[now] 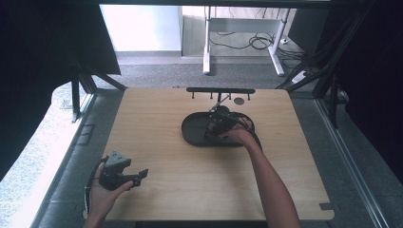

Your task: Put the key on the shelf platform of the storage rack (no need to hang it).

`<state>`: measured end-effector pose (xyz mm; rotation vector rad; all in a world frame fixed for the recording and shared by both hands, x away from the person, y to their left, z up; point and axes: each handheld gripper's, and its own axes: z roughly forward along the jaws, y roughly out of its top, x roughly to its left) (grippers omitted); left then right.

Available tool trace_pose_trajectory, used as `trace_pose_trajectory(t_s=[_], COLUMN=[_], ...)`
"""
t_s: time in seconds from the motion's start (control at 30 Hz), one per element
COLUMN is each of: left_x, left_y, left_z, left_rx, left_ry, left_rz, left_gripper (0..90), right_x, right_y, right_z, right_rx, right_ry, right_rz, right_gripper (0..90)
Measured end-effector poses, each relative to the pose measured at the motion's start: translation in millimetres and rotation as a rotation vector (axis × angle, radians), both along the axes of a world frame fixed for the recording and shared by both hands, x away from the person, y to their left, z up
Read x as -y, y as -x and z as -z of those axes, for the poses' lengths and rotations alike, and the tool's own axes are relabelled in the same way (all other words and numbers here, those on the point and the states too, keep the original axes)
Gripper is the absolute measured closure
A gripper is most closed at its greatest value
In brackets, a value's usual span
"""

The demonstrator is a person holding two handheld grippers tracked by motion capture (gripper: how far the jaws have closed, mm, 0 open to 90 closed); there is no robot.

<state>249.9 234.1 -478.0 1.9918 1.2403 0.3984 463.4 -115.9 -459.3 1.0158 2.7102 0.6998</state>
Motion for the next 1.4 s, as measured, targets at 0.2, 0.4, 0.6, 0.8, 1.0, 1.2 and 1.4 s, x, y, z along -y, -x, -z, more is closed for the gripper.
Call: trace_pose_trajectory(t_s=[0.2, 0.4, 0.6, 0.8, 1.0, 1.2, 1.4], left_x=[0.8, 1.1, 1.6, 1.2, 1.1, 0.5, 1.1], left_y=[-0.1, -0.1, -0.2, -0.4, -0.7, -0.9, -0.9], left_z=[0.2, 0.3, 0.7, 0.9, 1.7, 1.8, 1.9], left_rx=[-0.004, -0.002, -0.003, -0.004, -0.006, -0.008, -0.006], left_ry=[-0.003, -0.002, -0.005, -0.005, -0.007, -0.008, -0.007], left_rz=[0.005, 0.006, 0.007, 0.006, 0.007, 0.006, 0.007], left_gripper=[21.6, 21.6, 21.6, 21.6, 21.6, 21.6, 21.6], right_x=[5.0, 13.2, 18.8, 22.8, 24.0, 25.8, 26.5], right_y=[-3.5, -8.2, -11.7, -14.1, -16.0, -17.4, -16.3], right_z=[7.0, 14.5, 21.3, 30.3, 39.4, 46.8, 42.3], right_rx=[-0.005, -0.011, -0.016, -0.026, -0.032, -0.040, -0.030], right_ry=[0.007, 0.019, 0.029, 0.038, 0.054, 0.060, 0.036], right_rz=[0.006, 0.027, 0.040, 0.052, 0.045, 0.050, 0.073], right_gripper=[49.1, 49.1, 49.0, 48.9, 48.8, 48.4, 41.5])
